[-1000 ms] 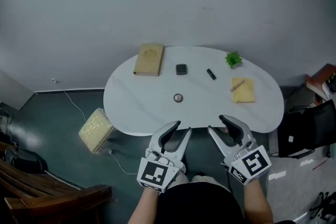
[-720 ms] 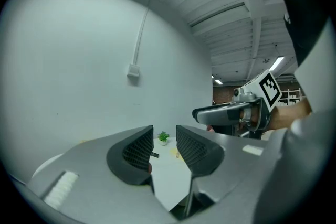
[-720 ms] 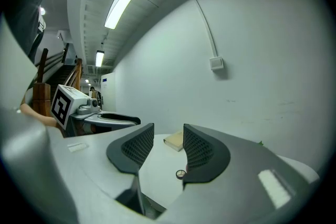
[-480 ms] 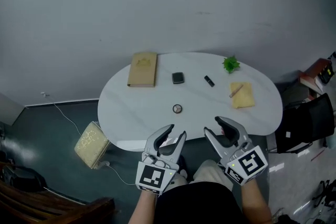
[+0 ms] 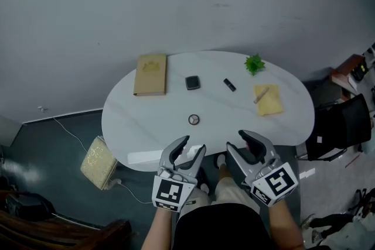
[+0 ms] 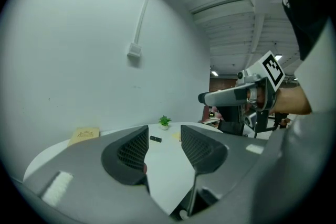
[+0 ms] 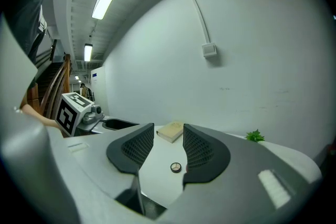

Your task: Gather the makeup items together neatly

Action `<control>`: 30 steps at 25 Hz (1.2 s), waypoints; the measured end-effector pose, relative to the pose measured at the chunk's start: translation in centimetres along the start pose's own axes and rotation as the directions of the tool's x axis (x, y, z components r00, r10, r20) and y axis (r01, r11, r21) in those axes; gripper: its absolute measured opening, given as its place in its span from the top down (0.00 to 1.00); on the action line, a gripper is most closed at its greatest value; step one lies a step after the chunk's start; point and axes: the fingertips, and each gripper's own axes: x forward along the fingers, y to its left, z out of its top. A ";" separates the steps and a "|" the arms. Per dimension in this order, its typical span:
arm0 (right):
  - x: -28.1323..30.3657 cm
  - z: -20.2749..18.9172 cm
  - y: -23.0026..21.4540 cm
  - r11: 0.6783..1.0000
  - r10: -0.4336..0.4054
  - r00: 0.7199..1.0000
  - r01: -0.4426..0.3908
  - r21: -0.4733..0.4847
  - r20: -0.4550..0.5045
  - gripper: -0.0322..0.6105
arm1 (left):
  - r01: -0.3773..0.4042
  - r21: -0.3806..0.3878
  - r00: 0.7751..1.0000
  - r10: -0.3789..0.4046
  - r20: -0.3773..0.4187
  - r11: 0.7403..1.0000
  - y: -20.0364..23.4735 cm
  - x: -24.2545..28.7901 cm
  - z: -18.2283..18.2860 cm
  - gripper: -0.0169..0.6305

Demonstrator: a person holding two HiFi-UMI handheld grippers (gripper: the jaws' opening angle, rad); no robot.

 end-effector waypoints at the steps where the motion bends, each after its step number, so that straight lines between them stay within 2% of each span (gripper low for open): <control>1: 0.2 -0.1 -0.4 1.000 -0.002 1.000 0.002 0.000 0.000 0.71 | -0.002 -0.001 1.000 0.002 -0.009 1.000 0.2 0.4 -0.4 0.68; 10: 2.7 -0.8 -4.1 0.999 0.023 0.999 -0.023 0.025 -0.024 0.71 | -0.033 -0.011 0.997 0.032 -0.074 0.999 2.1 3.7 -2.0 0.65; 19: 7.1 -0.7 -8.8 0.996 0.086 0.994 -0.086 0.014 -0.069 0.71 | -0.097 -0.041 0.982 0.089 -0.166 0.994 4.7 8.2 -4.5 0.63; 24: 9.3 -1.5 -10.8 0.991 0.136 0.985 -0.135 0.015 -0.104 0.71 | -0.146 -0.049 0.965 0.131 -0.227 0.988 6.3 10.3 -6.7 0.62; 30: 11.7 -2.5 -13.0 0.979 0.202 0.968 -0.201 0.017 -0.147 0.71 | -0.192 -0.061 0.932 0.162 -0.325 0.980 7.2 12.1 -10.5 0.60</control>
